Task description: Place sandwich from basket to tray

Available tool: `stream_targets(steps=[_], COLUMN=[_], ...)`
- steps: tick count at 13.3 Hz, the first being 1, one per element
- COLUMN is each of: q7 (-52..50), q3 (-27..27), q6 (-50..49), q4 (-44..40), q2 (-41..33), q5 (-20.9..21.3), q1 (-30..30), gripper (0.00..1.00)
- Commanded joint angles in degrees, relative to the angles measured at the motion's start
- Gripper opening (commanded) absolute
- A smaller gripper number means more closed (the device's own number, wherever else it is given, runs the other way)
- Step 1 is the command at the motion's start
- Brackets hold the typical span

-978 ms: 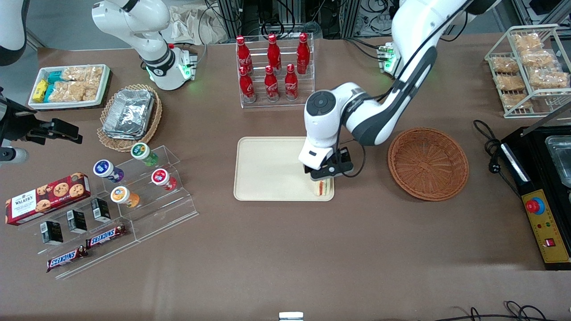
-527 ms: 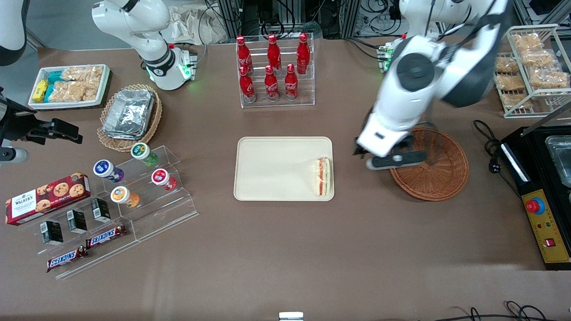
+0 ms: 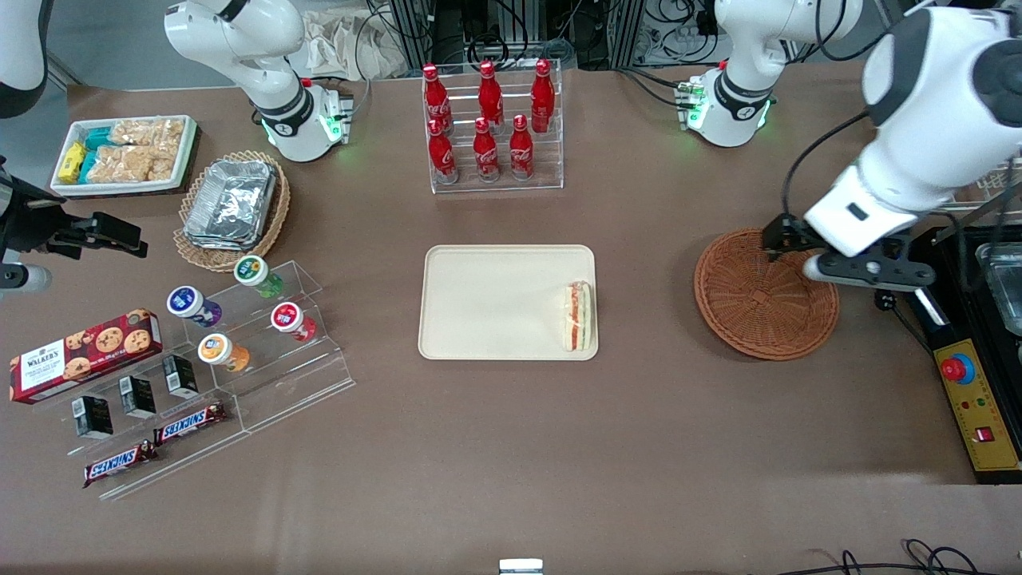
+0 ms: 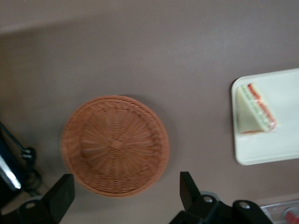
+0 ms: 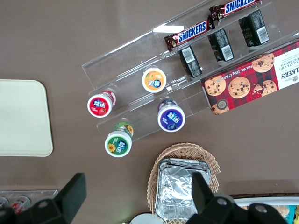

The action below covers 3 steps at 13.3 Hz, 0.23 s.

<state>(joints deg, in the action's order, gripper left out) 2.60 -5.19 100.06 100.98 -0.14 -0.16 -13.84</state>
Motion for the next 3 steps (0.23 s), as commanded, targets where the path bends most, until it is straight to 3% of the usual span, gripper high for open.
stream_targets(steps=[1, 3], q7=[5.05, 5.05], q3=[-5.08, -5.53], q6=[-0.39, -0.39], q4=[0.72, -0.42], q2=[-1.18, -1.00], q5=[-0.90, -0.02], q1=[-0.93, -0.32], gripper=[1.00, 1.00])
